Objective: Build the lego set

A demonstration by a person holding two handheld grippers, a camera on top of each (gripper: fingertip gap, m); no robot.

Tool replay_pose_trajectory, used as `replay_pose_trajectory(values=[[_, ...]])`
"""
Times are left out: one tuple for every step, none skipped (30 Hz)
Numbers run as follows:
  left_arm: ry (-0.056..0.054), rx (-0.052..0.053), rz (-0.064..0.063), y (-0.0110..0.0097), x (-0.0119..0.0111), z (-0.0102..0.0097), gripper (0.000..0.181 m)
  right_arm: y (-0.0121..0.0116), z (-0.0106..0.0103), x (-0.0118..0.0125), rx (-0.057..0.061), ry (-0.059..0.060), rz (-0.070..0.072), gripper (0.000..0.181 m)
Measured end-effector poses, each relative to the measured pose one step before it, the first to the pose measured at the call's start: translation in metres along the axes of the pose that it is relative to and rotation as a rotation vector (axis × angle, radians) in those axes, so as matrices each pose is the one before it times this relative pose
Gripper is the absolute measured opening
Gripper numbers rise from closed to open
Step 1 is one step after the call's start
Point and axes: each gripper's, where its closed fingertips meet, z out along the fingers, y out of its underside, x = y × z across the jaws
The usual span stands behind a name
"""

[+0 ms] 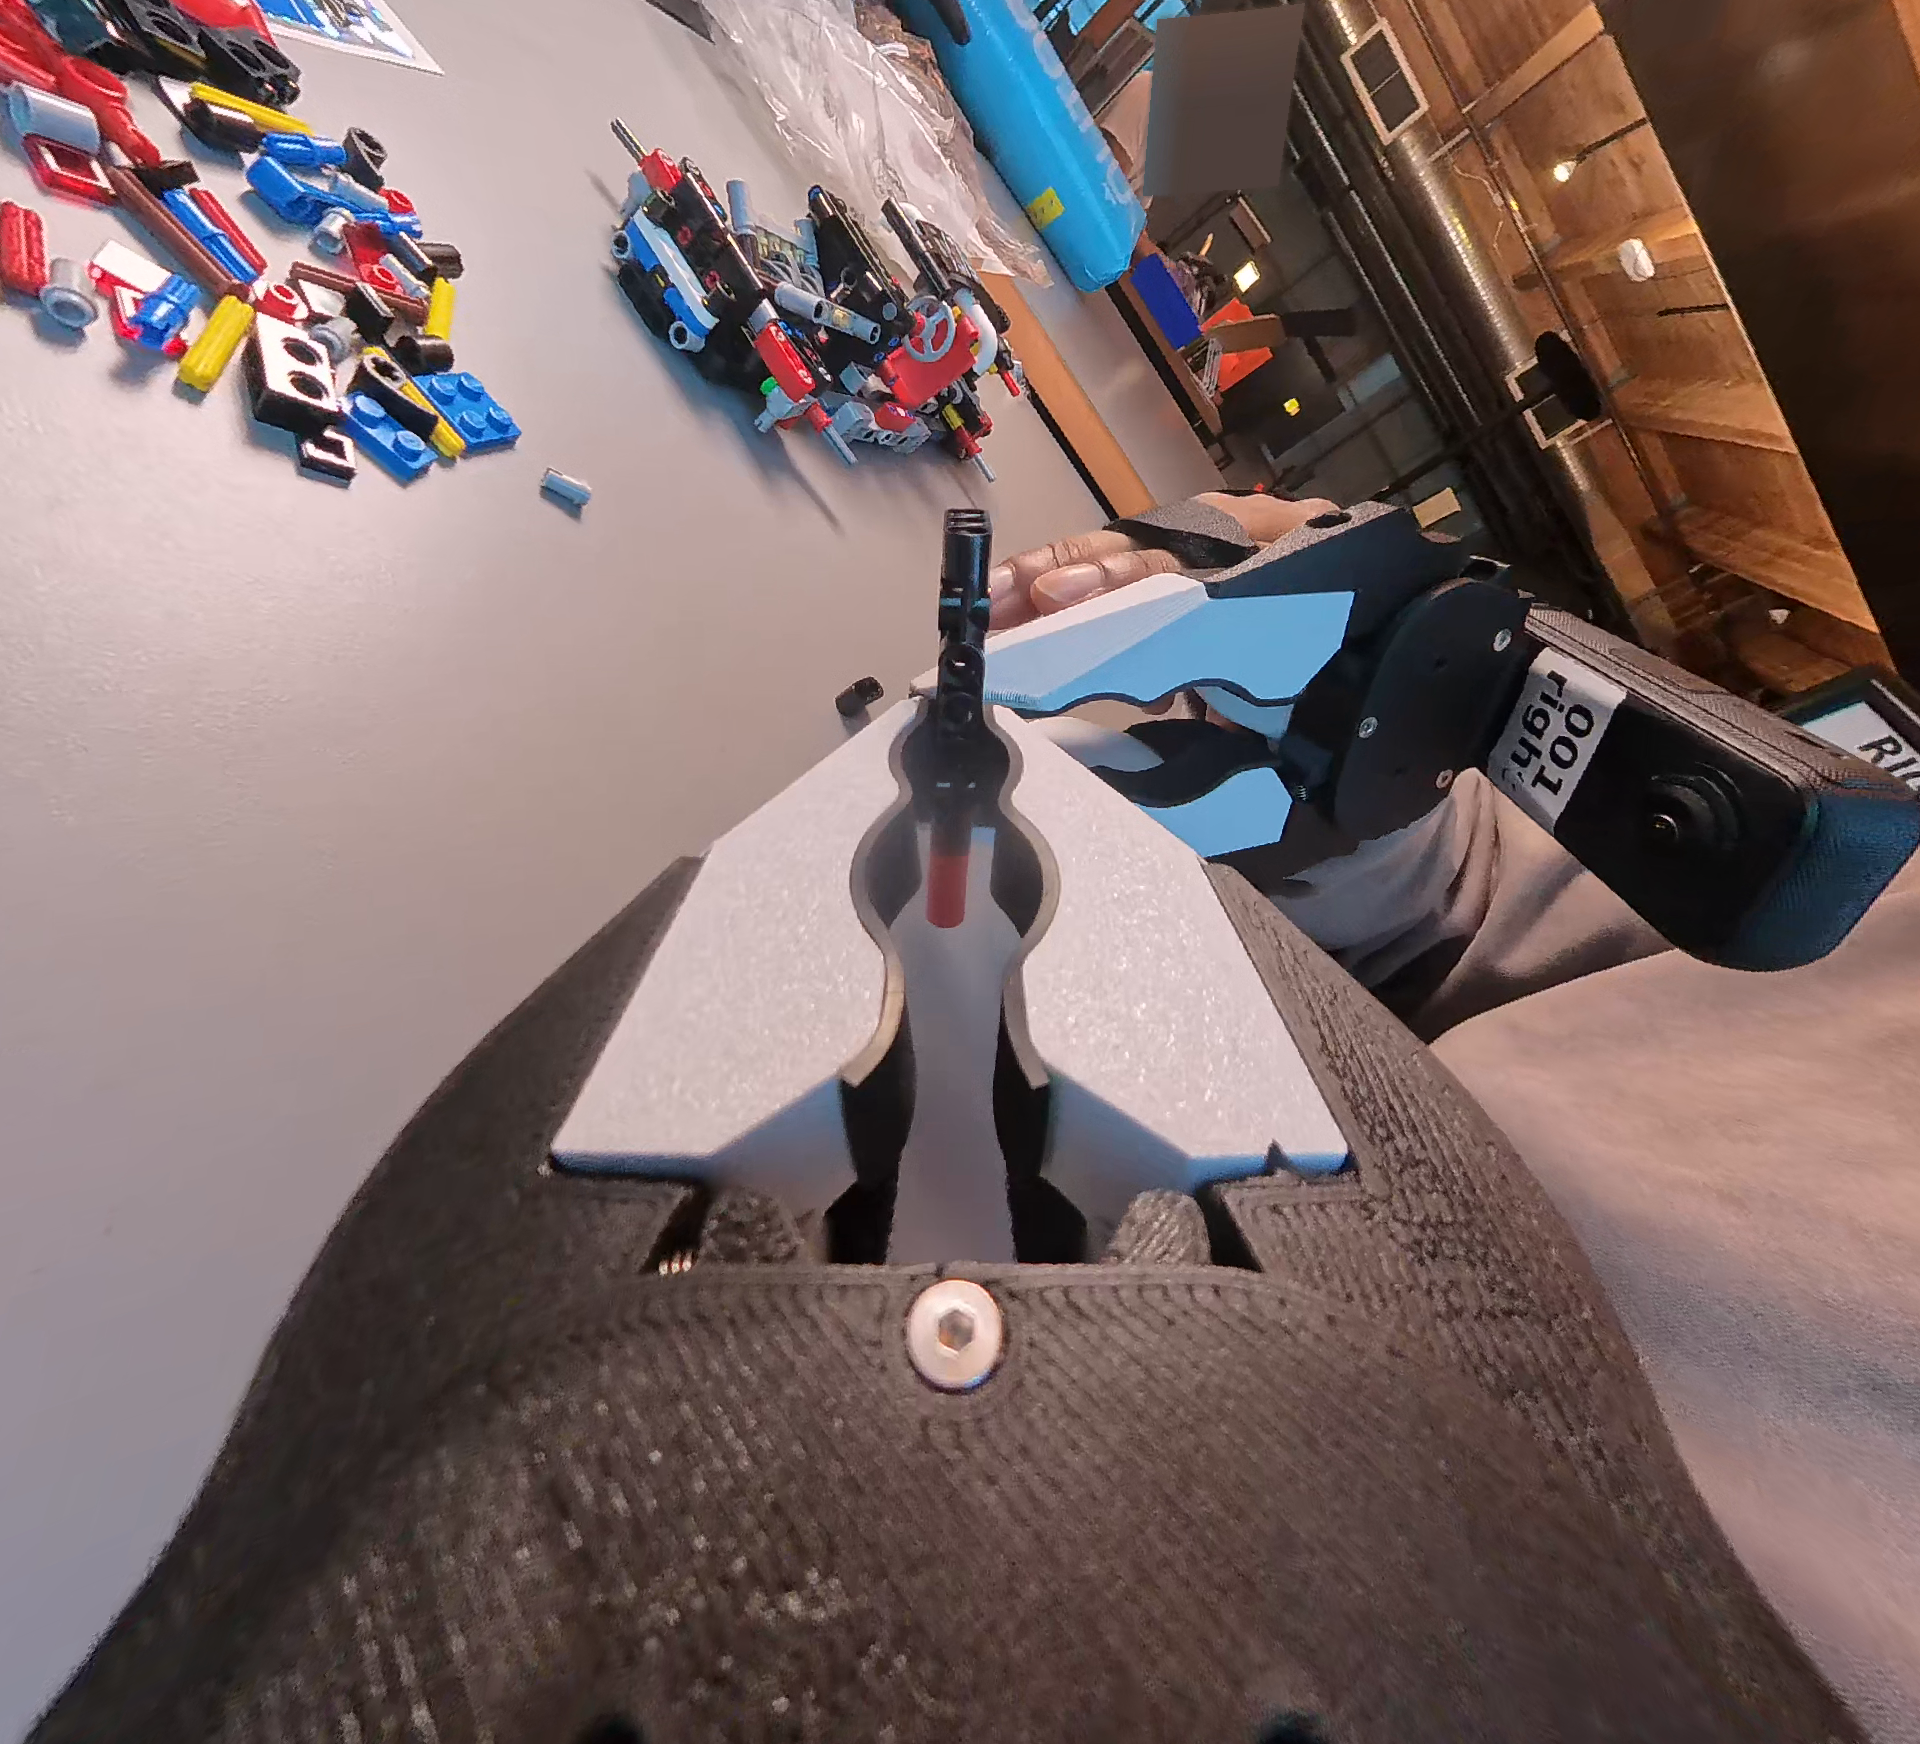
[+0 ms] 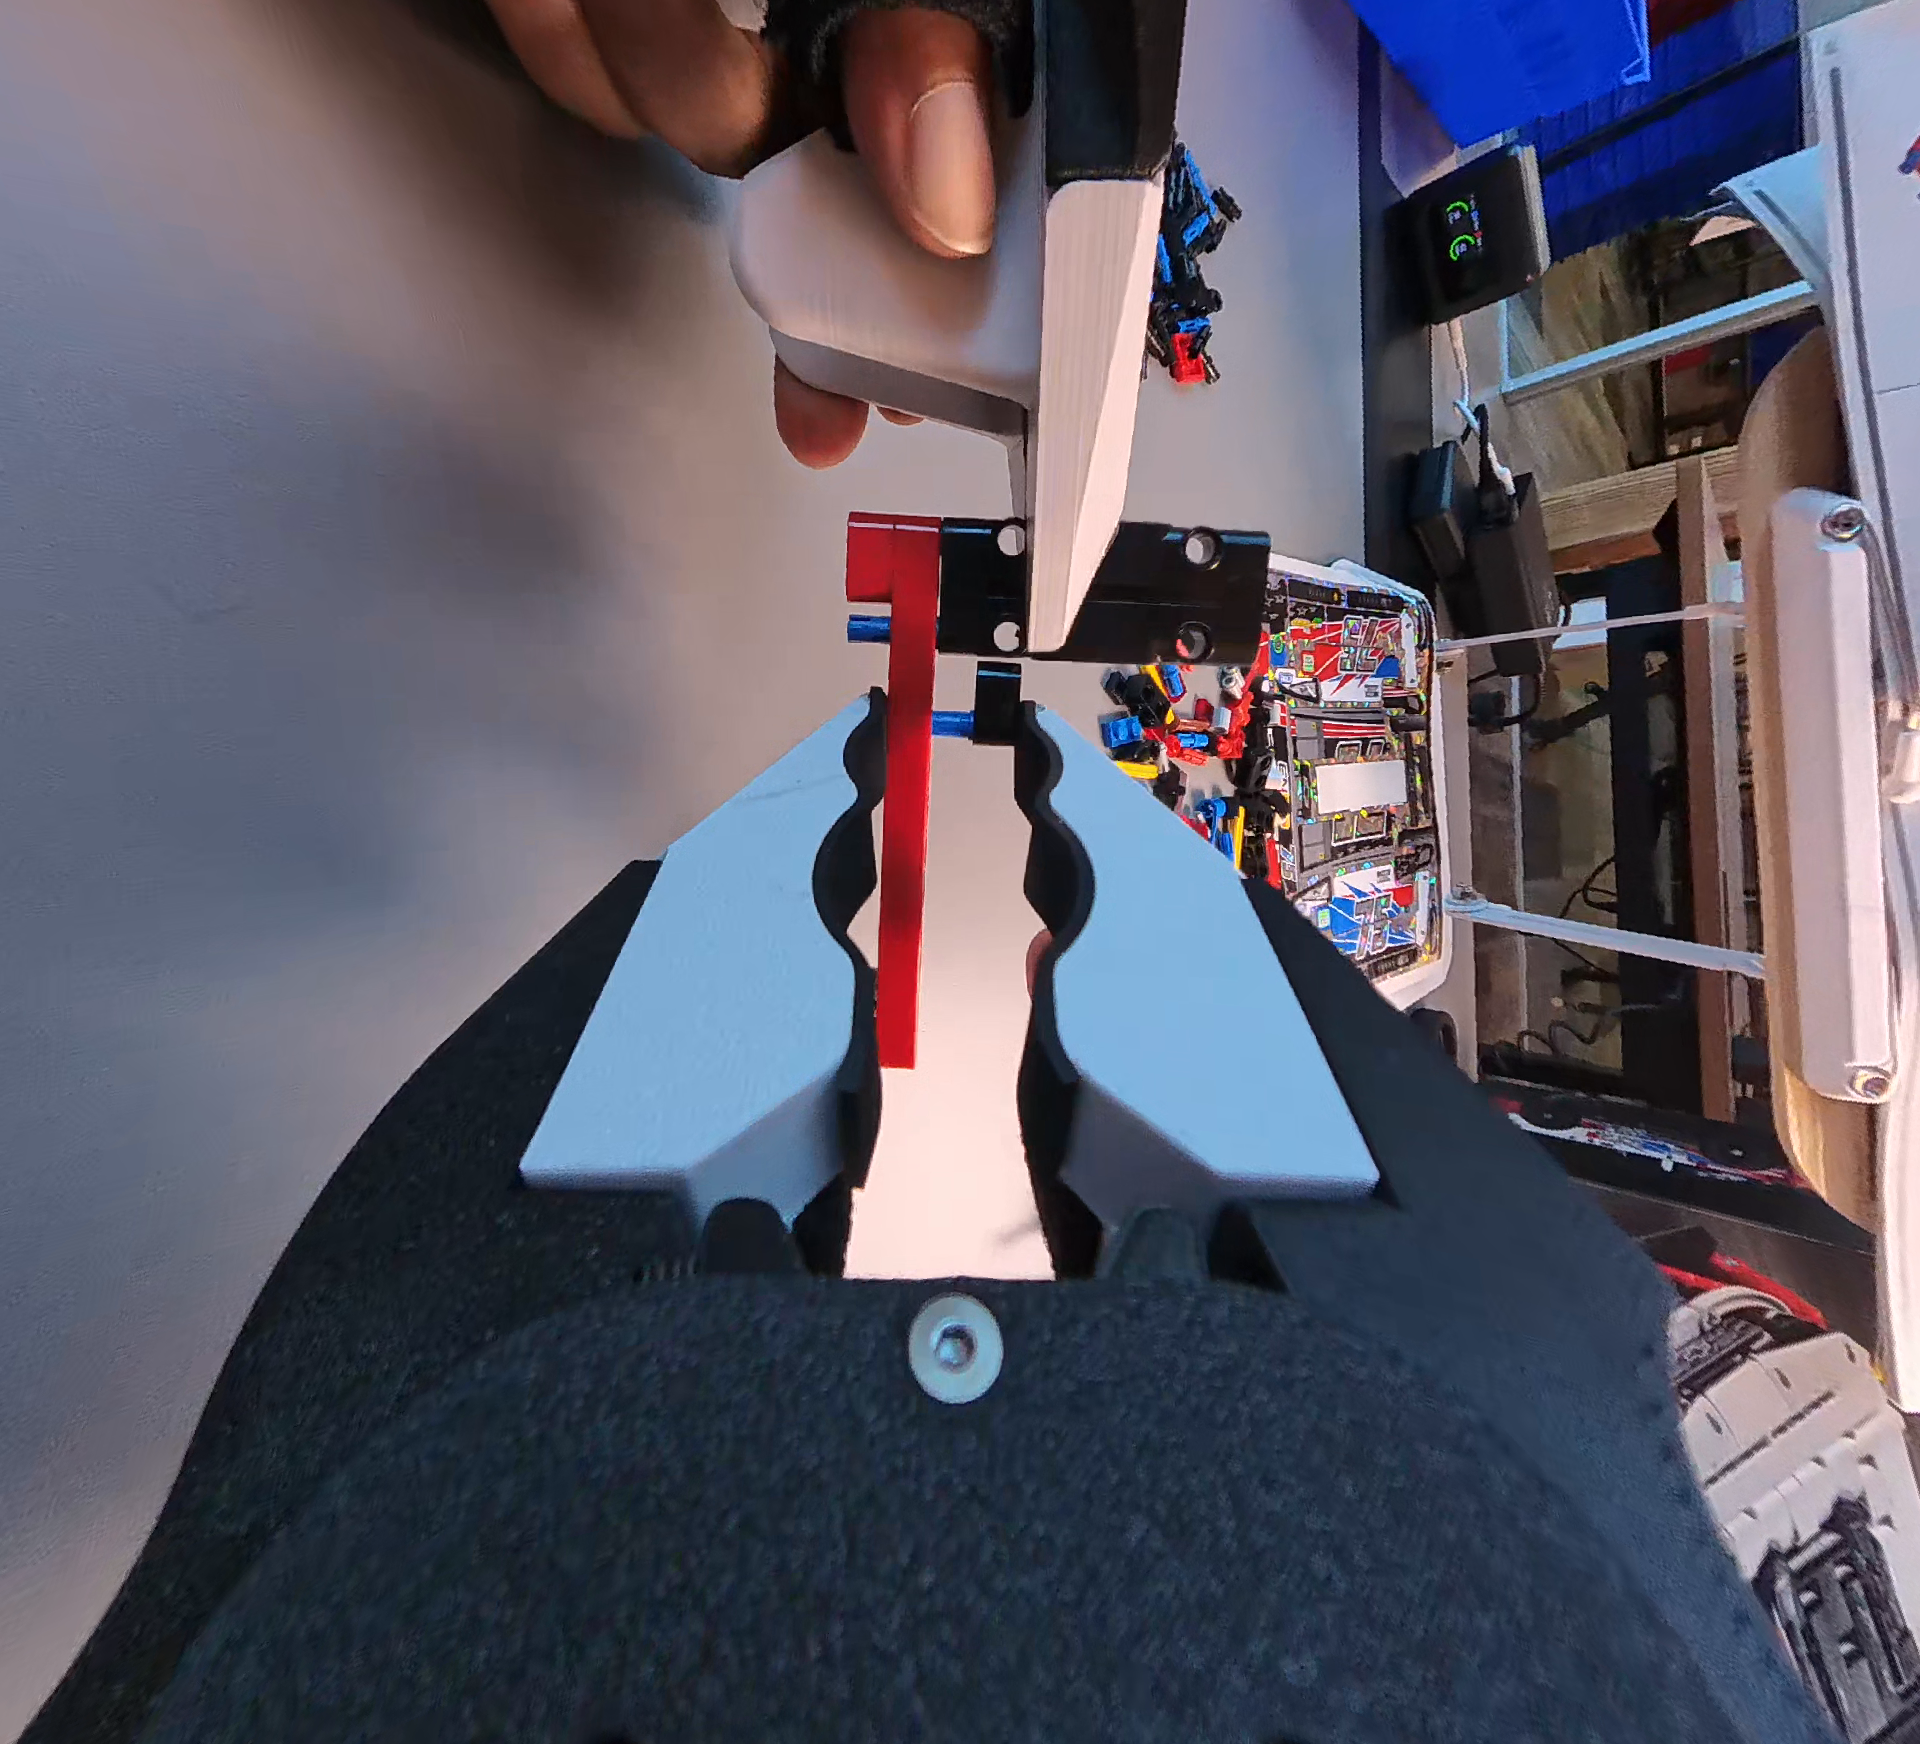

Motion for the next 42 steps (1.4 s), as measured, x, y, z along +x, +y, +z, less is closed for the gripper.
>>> replay_pose_trajectory(values=[[-0.0011,-0.0027,-0.0008,0.00077,-0.00038,0.00004,0.004,0.00004,0.0002,-0.00111,0.0009,-0.0052,0.0107,0.022],[-0.0022,-0.0027,0.002,0.00068,-0.00021,0.00041,0.004,0.00026,0.00003,-0.00097,0.0018,-0.0068,0.0165,0.022],[-0.0031,-0.0045,0.0043,0.0006,-0.00021,0.00049,0.004,0.00052,-0.00003,-0.00099,0.0033,-0.0089,0.0133,0.022],[-0.0025,0.0034,0.0024,-0.00076,0.00003,0.00018,0.004,0.00017,0.00002,0.00057,0.0043,0.0,0.0198,0.022],[-0.0032,0.0031,0.0044,-0.00111,0.00007,-0.00009,0.004,-0.00065,0.00002,0.00098,0.0085,0.005,0.0183,0.022],[-0.0086,0.0023,0.0091,-0.00057,-0.0003,0.00013,0.004,-0.00028,0.00037,-0.00008,0.0011,-0.0012,0.0123,0.024],[-0.0114,0.004,0.0099,-0.00079,-0.00051,-0.00004,0.004,-0.00002,0.00082,-0.00035,-0.0047,0.0023,0.0036,0.027],[-0.0096,0.0019,0.0075,-0.00065,-0.00073,-0.00003,0.004,0.00009,0.00117,0.00098,-0.0078,0.0148,0.0002,0.027],[-0.008,-0.0018,0.0072,0.0001,-0.00062,0.00005,0.004,0.00037,0.00109,0.00074,-0.0081,0.0135,-0.0078,0.026],[-0.0088,0.0012,0.0083,-0.00034,-0.00031,-0.00004,0.004,-0.00031,0.00077,0.00139,-0.0043,0.0173,-0.0069,0.024],[-0.0091,0.0013,0.0113,-0.00063,0.00029,0.00039,0.004,-0.00382,-0.00024,0.00208,0.0175,0.0222,-0.0073,0.022],[-0.0104,0.0,0.0154,-0.00083,0.00051,0.00047,0.004,-0.0032,-0.00048,0.00081,0.0049,0.0153,-0.0067,0.022],[-0.0124,0.0019,0.0169,-0.00071,-0.00024,0.00025,0.005,0.00109,0.00065,0.00112,-0.0223,0.0136,-0.0202,0.022],[-0.0032,0.0037,0.0011,-0.00044,-0.00018,0.00012,0.005,0.00042,0.00033,0.00046,-0.0148,0.0028,-0.0149,0.022],[0.0021,0.0038,-0.005,-0.00044,-0.00018,-0.00034,0.005,-0.00017,0.00012,0.00044,-0.0066,-0.0017,0.0049,0.022],[-0.0019,0.0018,0.0017,-0.00024,-0.00021,-0.00038,0.004,-0.00032,0.00037,-0.00005,-0.0029,-0.0024,0.0135,0.022],[-0.0055,0.0008,0.0058,0.00009,-0.00027,-0.00015,0.005,-0.00026,0.0006,-0.00014,-0.0008,0.0002,0.0082,0.021],[-0.0031,0.0005,0.0027,0.00023,-0.0002,-0.00013,0.005,0.00013,0.00043,-0.00027,0.0007,0.0016,0.0031,0.021],[0.0014,0.0008,-0.0031,0.00006,-0.00007,-0.00018,0.004,-0.00032,0.00009,-0.00018,0.0042,0.0019,0.0087,0.021],[0.0011,0.0007,-0.0026,0.00019,0.00001,-0.00009,0.004,-0.00021,0.00004,-0.00021,0.0034,-0.001,0.0136,0.021],[-0.0016,0.0014,-0.0008,0.00017,-0.00004,0.00025,0.004,0.00017,0.00005,-0.00026,-0.0004,0.0013,0.0083,0.021],[-0.0016,0.001,0.0002,0.00004,0.00004,0.00032,0.004,0.00025,0.00006,-0.00018,-0.0014,0.0041,0.0009,0.021],[0.0006,0.0026,-0.0029,-0.00009,0.00025,0.0001,0.004,0.00002,-0.0001,0.00016,-0.0015,0.0064,0.0066,0.021],[0.0021,0.003,-0.0048,-0.00033,0.00021,-0.00004,0.005,-0.00015,-0.00022,-0.00036,-0.0004,0.0046,0.0041,0.021],[0.0033,0.0091,-0.0086,-0.00136,0.00036,-0.00052,0.005,-0.00112,-0.00015,-0.00223,0.0086,-0.0028,0.0049,0.013],[-0.0012,-0.0037,0.0036,0.00096,-0.00031,0.00012,0.005,0.0004,0.00025,-0.00089,0.0006,0.005,-0.007,0.013],[0.0014,0.0026,0.0018,-0.00032,0.00035,-0.00004,0.005,0.00038,-0.00005,0.00052,0.0024,0.0089,-0.011,0.013],[0.002,0.0047,0.0085,-0.00209,0.00115,-0.00076,0.005,-0.00117,-0.0007,0.00201,0.0123,0.0123,-0.0004,0.014],[0.0012,0.0092,0.0098,-0.00253,0.00126,-0.00062,0.005,-0.00129,-0.00078,0.00298,0.0076,0.0097,0.0113,0.014],[0.0038,0.007,-0.0008,-0.00214,0.00065,-0.00076,0.005,-0.00115,-0.00043,0.00217,0.0046,0.0028,0.0162,0.014],[0.0059,0.0058,-0.0082,-0.00105,-0.00004,-0.00069,0.005,-0.00067,-0.00033,0.00128,0.0047,-0.0007,0.0001,0.014],[0.0047,0.0055,-0.0105,-0.00051,-0.00057,-0.00097,0.005,-0.00062,-0.00035,0.00111,0.0051,0.0025,-0.0086,0.016],[0.0016,0.0039,-0.0105,-0.00009,-0.0012,-0.00104,0.005,-0.00092,-0.00113,0.00082,0.0083,-0.0002,-0.0118,0.023],[0.0047,0.0127,-0.0134,-0.00144,-0.00148,-0.00173,0.005,-0.00153,-0.00239,0.00064,0.0147,-0.013,-0.002,0.032],[0.0117,0.0169,-0.0254,-0.00272,-0.00096,-0.00227,0.005,-0.00311,-0.00446,0.0005,0.0334,-0.0291,0.0143,0.037],[0.0148,0.0089,-0.0289,-0.00185,-0.00087,-0.00202,0.005,-0.00492,-0.00637,-0.00093,0.0555,-0.0441,0.0154,0.043],[0.0246,-0.0027,-0.0339,0.00025,0.00012,-0.00127,0.005,-0.00299,-0.00706,0.00322,0.05,-0.0165,0.0239,0.044],[0.0284,0.0105,-0.0396,-0.00084,0.00079,-0.00103,0.005,0.00059,-0.00643,0.00257,0.0291,-0.0199,0.0187,0.045],[0.0327,0.0032,-0.0404,0.00016,0.00173,-0.00062,0.005,0.00422,-0.00507,0.00339,0.0107,-0.0083,0.0069,0.048],[0.0355,-0.0123,-0.0368,0.00231,0.00259,0.00052,0.005,0.00809,-0.00361,0.00652,-0.0096,0.0179,-0.0045,0.048],[0.0222,0.0032,-0.0227,0.00061,0.0016,0.00045,0.005,0.0108,-0.00183,0.00321,-0.0229,0.002,-0.0163,0.047],[0.0154,-0.001,-0.0158,0.00111,0.00138,0.00069,0.005,0.00924,-0.00053,-0.00041,-0.0203,-0.0125,-0.0054,0.047]])
